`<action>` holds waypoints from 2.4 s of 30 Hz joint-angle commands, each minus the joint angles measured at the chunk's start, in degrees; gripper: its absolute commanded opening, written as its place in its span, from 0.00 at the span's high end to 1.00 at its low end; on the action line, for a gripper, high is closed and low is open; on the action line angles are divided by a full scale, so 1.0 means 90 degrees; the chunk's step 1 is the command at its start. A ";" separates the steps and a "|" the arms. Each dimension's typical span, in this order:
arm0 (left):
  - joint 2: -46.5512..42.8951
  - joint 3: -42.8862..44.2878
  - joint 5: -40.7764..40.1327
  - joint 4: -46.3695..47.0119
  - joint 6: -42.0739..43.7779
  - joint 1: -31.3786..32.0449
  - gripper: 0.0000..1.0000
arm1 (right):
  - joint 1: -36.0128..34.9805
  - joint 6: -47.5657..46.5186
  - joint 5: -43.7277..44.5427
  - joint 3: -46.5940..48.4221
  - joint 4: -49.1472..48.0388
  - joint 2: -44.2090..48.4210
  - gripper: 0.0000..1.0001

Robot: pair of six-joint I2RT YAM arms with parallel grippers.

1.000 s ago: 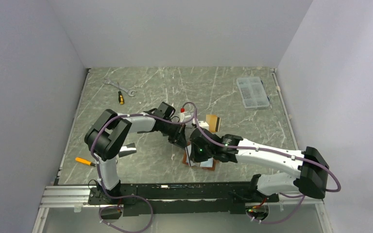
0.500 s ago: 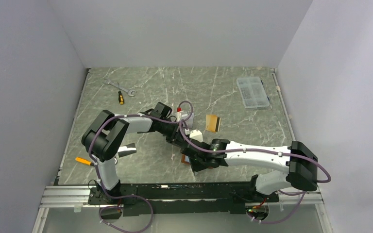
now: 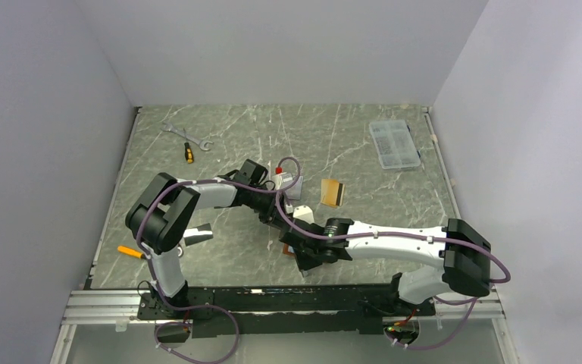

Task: Put the credit cards into the card holder
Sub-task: Turn over the card slot in the card holder.

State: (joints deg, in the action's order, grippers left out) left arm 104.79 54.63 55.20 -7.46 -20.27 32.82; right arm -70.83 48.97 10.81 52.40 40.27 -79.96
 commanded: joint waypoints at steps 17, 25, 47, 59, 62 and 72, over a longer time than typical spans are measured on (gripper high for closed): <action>-0.0286 -0.0016 0.0297 0.0214 -0.0050 0.0025 1.00 | 0.0510 0.0435 0.0871 0.0206 0.0483 -0.0082 1.00; -0.0296 0.0004 0.0324 0.0172 -0.0023 0.0025 1.00 | 0.0555 0.0780 0.1029 -0.0048 0.0870 0.0348 1.00; -0.0505 -0.0131 0.0625 0.0371 -0.0328 -0.0189 1.00 | 0.1421 0.1116 0.1166 -0.0269 -0.0243 0.0363 1.00; -0.0296 -0.0155 0.0557 0.0296 -0.0169 -0.0226 1.00 | 0.1790 0.1075 0.0745 -0.1457 -0.1412 0.1284 1.00; -0.0189 -0.0180 0.0498 0.0339 -0.0146 -0.0230 1.00 | 0.2056 0.0922 0.0406 -0.1739 -0.2037 0.1478 1.00; 0.0020 0.0033 -0.0138 -0.0098 0.0569 0.0009 1.00 | 0.2186 0.0861 0.0032 -0.2245 -0.2677 0.0856 1.00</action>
State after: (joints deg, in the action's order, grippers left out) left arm 103.70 53.39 56.58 -6.07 -19.77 31.35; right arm -51.66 57.65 12.51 34.13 19.55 -71.68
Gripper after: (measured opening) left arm 0.022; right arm 0.008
